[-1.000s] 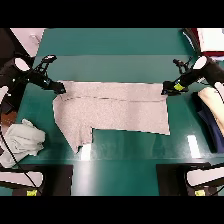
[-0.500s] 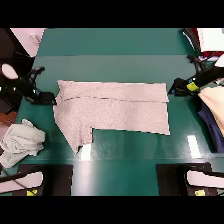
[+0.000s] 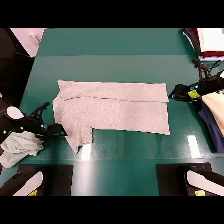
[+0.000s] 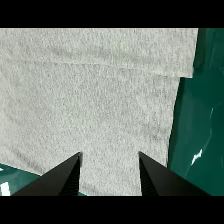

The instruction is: Fold the shirts.

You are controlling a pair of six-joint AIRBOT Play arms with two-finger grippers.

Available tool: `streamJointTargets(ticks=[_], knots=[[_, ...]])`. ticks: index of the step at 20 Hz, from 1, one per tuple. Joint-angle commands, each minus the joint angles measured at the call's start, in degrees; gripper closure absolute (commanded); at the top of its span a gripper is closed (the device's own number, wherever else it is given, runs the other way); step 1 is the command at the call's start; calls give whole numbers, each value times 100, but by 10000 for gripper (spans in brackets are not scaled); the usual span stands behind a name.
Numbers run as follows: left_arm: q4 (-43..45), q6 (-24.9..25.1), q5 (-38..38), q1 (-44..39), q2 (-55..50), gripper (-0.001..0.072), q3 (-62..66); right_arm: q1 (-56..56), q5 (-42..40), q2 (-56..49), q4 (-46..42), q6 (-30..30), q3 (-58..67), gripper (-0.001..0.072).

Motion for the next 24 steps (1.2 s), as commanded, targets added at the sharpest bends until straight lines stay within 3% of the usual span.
streamJointTargets(ticks=[1,8,9,10,11,14,18,24], knots=[[-555,105,680,2,116,99,-343,0,-50,42,247,-44,-44,299],[-844,81,1506,2,94,101,-343,2,81,42,247,-44,-46,299],[-846,87,1508,2,94,231,-343,0,146,42,240,-44,-46,299],[-846,114,1471,2,94,532,-343,0,240,42,238,-44,-46,299],[-868,251,1436,4,94,687,-343,-9,330,42,225,-48,-46,299],[-837,442,1198,4,101,686,-249,-61,581,125,197,-66,-249,299],[-837,686,824,4,111,686,197,-455,527,597,195,-66,-1659,299],[-876,688,772,4,111,686,348,-800,-223,688,249,-68,-2997,300]])
